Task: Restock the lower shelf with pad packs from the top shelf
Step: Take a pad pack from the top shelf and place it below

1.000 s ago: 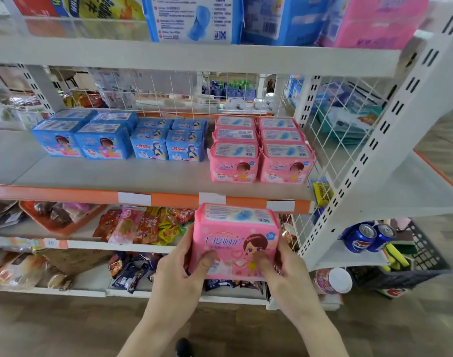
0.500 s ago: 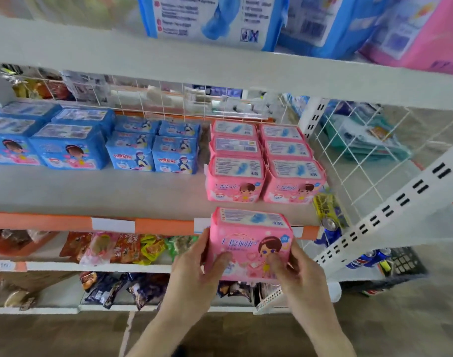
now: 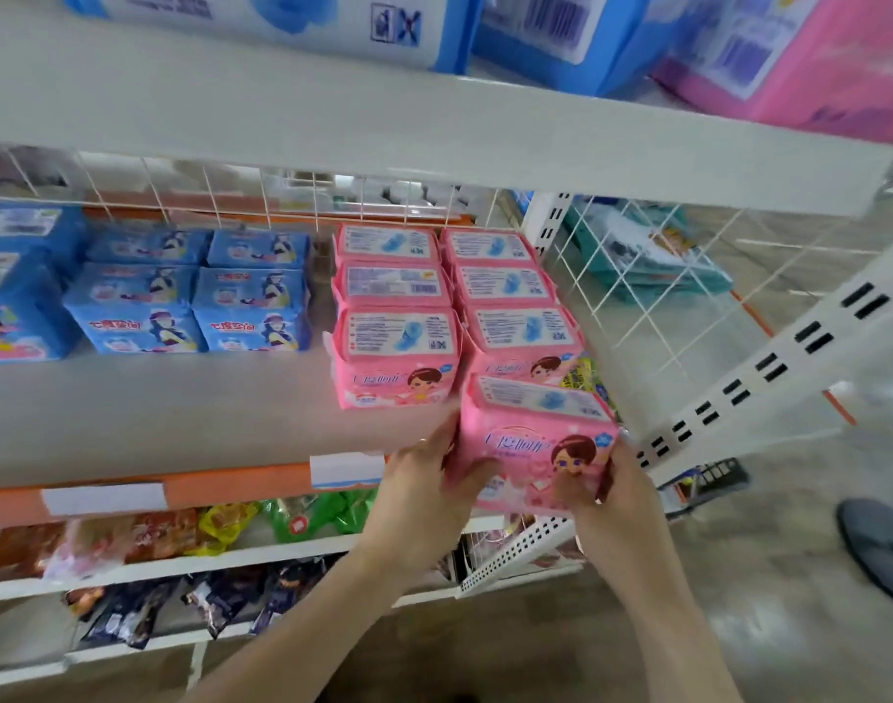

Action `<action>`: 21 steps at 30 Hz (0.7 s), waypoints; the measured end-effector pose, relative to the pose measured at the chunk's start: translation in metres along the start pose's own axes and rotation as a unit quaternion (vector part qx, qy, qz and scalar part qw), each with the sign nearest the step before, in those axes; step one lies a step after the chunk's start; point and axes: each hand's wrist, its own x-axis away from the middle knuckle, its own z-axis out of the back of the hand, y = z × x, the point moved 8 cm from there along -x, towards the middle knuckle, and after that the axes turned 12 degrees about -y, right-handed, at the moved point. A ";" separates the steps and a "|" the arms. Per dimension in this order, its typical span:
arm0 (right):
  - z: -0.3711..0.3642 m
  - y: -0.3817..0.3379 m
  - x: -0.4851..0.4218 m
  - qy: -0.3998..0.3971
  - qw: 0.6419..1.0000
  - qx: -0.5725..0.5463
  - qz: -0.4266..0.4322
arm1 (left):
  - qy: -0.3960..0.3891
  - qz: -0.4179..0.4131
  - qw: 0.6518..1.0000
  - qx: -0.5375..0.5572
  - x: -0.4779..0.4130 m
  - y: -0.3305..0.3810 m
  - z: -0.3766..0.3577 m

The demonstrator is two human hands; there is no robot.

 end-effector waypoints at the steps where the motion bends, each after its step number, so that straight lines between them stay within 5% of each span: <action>1: 0.003 -0.001 -0.007 0.005 1.000 -0.006 0.003 | 0.005 -0.010 1.000 -0.015 -0.008 0.002 -0.002; 6: 0.010 0.001 -0.029 0.038 0.998 -0.039 0.023 | 0.029 -0.048 0.996 -0.076 -0.028 0.006 -0.015; 21: 0.013 0.020 -0.084 -0.038 0.998 -0.033 0.040 | 0.114 -0.030 0.983 -0.139 -0.046 -0.005 -0.038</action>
